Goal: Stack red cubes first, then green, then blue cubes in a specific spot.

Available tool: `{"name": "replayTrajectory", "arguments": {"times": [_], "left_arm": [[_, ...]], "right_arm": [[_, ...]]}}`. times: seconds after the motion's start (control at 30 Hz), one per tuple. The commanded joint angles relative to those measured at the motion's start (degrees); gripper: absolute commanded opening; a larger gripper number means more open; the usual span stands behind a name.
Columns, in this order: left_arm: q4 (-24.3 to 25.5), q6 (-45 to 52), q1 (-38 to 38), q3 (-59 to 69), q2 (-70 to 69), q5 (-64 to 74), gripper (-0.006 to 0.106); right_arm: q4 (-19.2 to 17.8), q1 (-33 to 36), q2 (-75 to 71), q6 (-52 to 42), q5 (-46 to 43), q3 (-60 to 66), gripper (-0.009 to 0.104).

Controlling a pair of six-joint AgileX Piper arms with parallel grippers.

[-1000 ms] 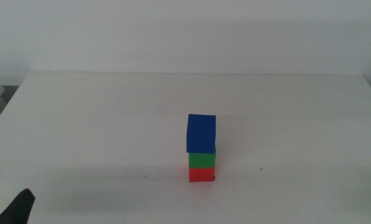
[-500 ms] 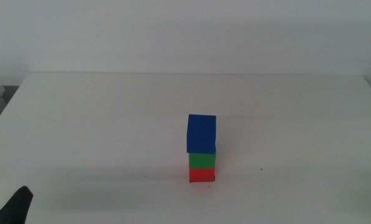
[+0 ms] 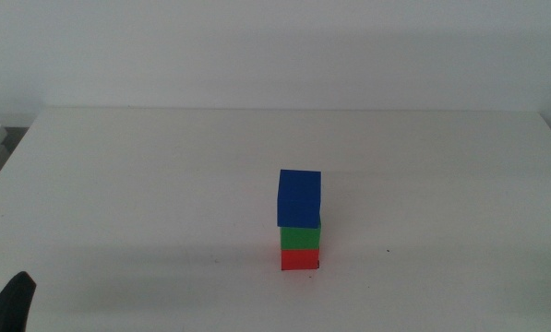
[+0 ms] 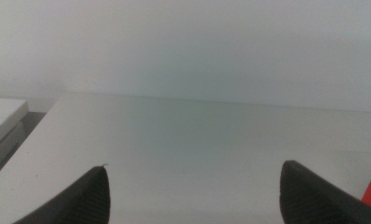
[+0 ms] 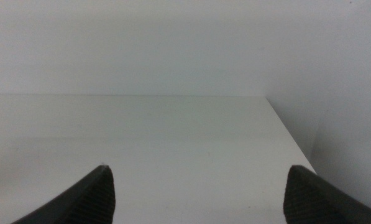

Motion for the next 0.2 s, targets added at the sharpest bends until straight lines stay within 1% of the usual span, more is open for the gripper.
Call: {"name": "replayTrajectory", "arguments": {"times": [0.0, 0.17], "left_arm": [[0.07, -0.09, 0.49, -0.03, -0.22, -0.74, 0.093], [0.07, -0.09, 0.49, -0.03, -0.22, -0.74, 0.093]], "right_arm": [[-0.15, -0.33, -0.28, -0.36, -0.74, 0.23, 0.093], [-0.15, -0.33, -0.28, -0.36, -0.74, 0.23, 0.093]]}}
